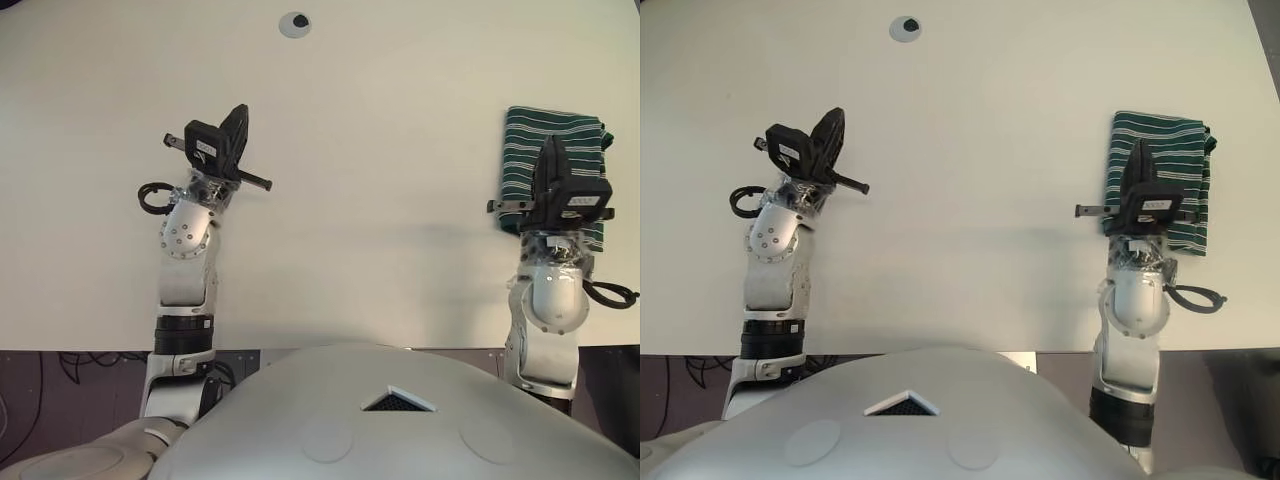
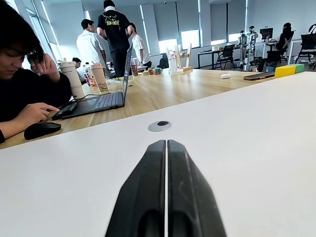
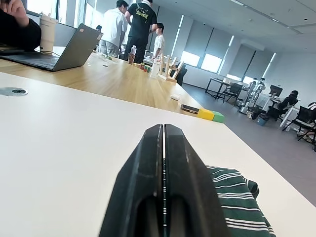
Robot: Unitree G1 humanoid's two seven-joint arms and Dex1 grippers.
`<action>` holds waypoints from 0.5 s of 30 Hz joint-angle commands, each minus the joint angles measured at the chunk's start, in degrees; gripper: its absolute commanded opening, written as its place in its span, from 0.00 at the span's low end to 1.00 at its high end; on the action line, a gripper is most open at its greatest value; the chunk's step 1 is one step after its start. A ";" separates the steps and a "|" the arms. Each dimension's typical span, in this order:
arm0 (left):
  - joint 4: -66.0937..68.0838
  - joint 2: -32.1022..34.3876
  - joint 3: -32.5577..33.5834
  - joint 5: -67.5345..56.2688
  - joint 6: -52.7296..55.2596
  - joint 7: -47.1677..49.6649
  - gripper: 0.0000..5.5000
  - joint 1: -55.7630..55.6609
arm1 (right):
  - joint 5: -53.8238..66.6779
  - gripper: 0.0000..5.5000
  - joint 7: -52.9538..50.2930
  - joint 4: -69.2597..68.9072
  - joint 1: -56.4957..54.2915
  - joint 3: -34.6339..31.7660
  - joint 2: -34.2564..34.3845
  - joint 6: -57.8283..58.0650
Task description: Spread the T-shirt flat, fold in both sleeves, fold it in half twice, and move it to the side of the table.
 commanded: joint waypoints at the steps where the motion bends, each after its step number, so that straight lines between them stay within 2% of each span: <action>1: -1.51 1.06 0.70 0.22 1.03 0.40 0.00 1.10 | -0.87 0.01 0.80 0.52 -1.77 0.76 -0.83 2.07; 15: -3.57 1.64 1.34 -0.05 1.61 0.70 0.00 2.90 | -3.12 0.01 1.57 -0.82 -2.50 2.32 -0.40 6.04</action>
